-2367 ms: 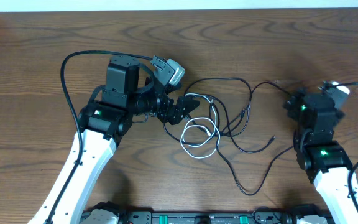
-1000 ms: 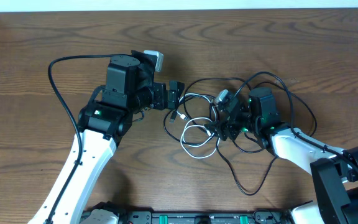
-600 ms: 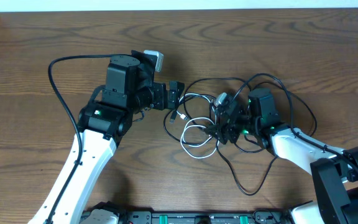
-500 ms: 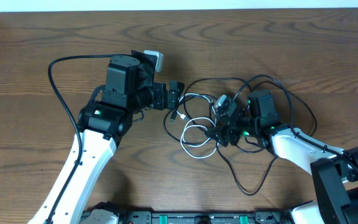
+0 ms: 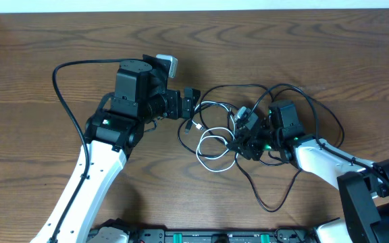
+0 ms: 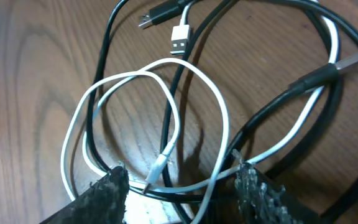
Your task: Untangle cables
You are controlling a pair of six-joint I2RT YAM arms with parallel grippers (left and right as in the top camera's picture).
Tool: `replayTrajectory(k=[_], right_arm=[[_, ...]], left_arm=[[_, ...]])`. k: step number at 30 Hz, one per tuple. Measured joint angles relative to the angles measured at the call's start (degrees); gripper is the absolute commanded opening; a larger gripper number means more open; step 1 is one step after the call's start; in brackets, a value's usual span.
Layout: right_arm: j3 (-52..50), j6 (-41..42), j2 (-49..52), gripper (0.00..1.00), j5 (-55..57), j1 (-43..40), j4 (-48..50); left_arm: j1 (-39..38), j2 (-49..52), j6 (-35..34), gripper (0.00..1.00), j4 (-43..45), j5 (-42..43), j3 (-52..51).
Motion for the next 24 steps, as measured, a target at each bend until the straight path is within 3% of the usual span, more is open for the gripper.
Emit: replayTrajectory(k=[3, 5, 11, 13, 17, 19, 20, 24], right_arm=[[0.0, -0.04, 0.07, 0.57, 0.7, 0.0, 0.39], [0.0, -0.04, 0.5, 0.67, 2.29, 0.0, 0.59], [0.0, -0.09, 3.06, 0.72, 3.91, 0.85, 2.8], [0.0, -0.09, 3.91, 0.58, 4.17, 1.6, 3.67], [0.0, -0.46, 4.59, 0.19, 4.83, 3.65, 5.16], [0.0, -0.33, 4.66, 0.05, 5.31, 3.85, 5.29], [0.0, -0.59, 4.66, 0.01, 5.38, 3.85, 5.35], [0.02, -0.66, 4.66, 0.01, 5.51, 3.85, 5.42]], left_arm=[[0.0, 0.0, 0.0, 1.0, 0.0, 0.0, 0.0], [0.0, 0.0, 0.0, 1.0, 0.0, 0.0, 0.0], [0.0, 0.04, 0.0, 1.0, -0.15, -1.05, 0.0], [0.0, 0.04, 0.0, 1.0, -0.17, -1.05, 0.0], [0.0, 0.09, 0.0, 1.0, -0.24, -1.07, 0.0], [0.0, 0.09, 0.0, 1.0, -0.26, -1.22, 0.0], [0.0, 0.09, 0.0, 1.0, -0.26, -1.22, 0.0], [0.0, 0.09, 0.0, 1.0, -0.31, -1.22, 0.0]])
